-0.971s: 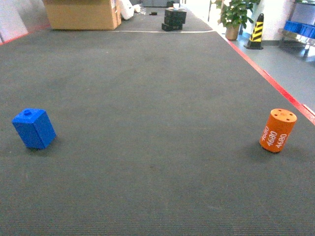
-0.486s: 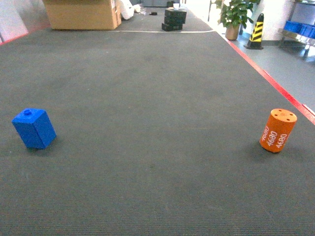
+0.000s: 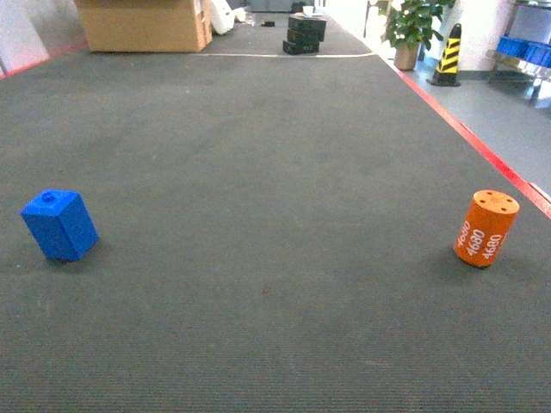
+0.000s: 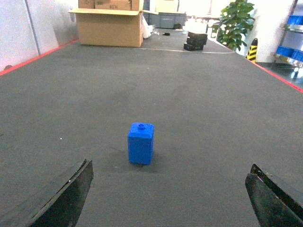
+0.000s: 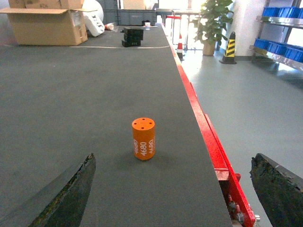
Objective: Sort blue parts and orange caps into right shelf containers
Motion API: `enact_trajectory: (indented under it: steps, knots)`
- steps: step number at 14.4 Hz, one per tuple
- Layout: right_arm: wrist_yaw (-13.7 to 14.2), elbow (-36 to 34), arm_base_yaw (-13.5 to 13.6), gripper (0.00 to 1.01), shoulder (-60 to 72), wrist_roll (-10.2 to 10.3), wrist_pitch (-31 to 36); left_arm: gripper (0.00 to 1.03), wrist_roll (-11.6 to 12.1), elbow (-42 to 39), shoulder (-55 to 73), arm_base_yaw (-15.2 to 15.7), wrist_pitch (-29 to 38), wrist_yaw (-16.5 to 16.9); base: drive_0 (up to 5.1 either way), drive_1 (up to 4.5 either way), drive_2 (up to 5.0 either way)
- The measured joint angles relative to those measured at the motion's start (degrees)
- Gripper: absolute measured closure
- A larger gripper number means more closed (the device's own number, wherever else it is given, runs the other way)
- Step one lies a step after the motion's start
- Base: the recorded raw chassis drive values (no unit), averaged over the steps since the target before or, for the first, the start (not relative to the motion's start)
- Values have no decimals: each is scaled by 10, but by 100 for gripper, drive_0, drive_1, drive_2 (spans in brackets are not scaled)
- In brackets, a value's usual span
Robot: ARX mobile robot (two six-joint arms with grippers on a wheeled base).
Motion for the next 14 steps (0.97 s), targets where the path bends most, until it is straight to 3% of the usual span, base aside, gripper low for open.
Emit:
enact_trajectory:
  steps: [14]
  knots:
    - [0, 0, 0, 3, 0, 0, 0, 5, 0, 0, 0, 0, 0, 0, 0, 0, 0]
